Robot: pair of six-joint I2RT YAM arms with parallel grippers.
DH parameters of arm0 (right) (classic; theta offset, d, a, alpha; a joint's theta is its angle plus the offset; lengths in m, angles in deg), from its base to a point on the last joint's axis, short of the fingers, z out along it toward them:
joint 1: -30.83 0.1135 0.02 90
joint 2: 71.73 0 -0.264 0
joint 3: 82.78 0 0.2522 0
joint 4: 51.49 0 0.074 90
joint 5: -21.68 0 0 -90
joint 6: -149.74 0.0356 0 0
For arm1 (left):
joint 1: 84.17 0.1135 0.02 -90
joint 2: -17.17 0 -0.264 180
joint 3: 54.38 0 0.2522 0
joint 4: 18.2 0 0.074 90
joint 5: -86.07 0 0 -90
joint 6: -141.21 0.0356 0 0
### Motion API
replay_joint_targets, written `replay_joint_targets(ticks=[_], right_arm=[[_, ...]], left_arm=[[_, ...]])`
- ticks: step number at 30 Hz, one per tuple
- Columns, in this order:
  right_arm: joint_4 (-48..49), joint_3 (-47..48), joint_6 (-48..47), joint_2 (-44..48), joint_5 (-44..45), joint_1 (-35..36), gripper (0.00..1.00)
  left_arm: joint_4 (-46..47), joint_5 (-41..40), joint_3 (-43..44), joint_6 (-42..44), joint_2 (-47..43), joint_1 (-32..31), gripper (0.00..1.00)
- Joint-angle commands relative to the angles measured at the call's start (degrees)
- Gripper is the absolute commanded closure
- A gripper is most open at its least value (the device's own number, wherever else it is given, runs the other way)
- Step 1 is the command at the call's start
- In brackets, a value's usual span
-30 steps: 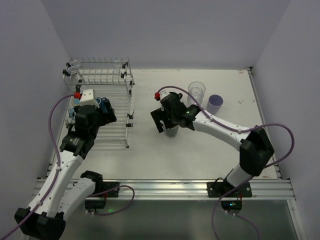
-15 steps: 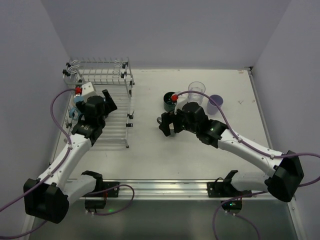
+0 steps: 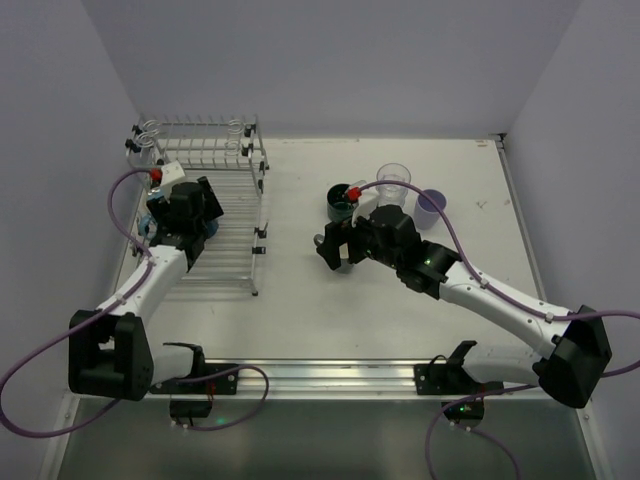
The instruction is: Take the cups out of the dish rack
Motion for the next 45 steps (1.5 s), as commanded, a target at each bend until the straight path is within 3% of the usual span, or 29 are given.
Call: replay_joint_targets(ticks=[1, 7, 10, 16, 20, 26, 33, 36, 40, 45], right_arm=[[2.72, 0.18, 0.41, 0.79, -0.29, 0.35, 0.09], [2.71, 0.36, 0.06, 0.44, -0.81, 0.35, 0.09], [2.45, 0.53, 0.06, 0.17, -1.17, 0.35, 0.10], [2.28, -0.34, -0.82, 2.54, 1.20, 0.35, 0.10], [3.85, -1.57, -0.74, 5.26, 0.60, 0.35, 0.11], [8.94, -4.38, 1.54, 9.48, -3.88, 0.35, 0.11], [18.00, -8.34, 12.51, 15.90, -7.76, 0.35, 0.05], [26.42, -12.20, 19.28, 16.17, -8.81, 0.35, 0.01], [41.60, -16.86, 27.55, 11.71, -12.15, 0.70, 0.01], [49.29, -17.66, 32.92, 5.37, -13.91, 2.37, 0.01]], left_arm=[[6.47, 2.20, 2.37, 3.57, 2.58, 1.38, 0.00], [7.00, 4.40, 4.40, 4.72, 6.62, 2.26, 0.01], [7.18, 4.40, 4.31, 4.63, 7.59, 2.52, 0.08], [6.83, 4.49, 1.60, 2.44, 7.07, 2.52, 0.41], [5.86, 6.24, -1.39, -0.28, 2.08, 2.52, 0.67], [4.99, 13.97, -5.09, -1.70, -9.27, 2.52, 0.82], [3.22, 23.89, -7.90, -4.42, -21.22, 2.52, 0.88], [3.22, 29.25, -9.22, -6.35, -25.97, 2.52, 0.89], [4.19, 39.63, -9.49, -10.47, -30.01, 2.44, 0.90], [9.01, 49.82, -10.19, -16.98, -34.67, 2.44, 0.92]])
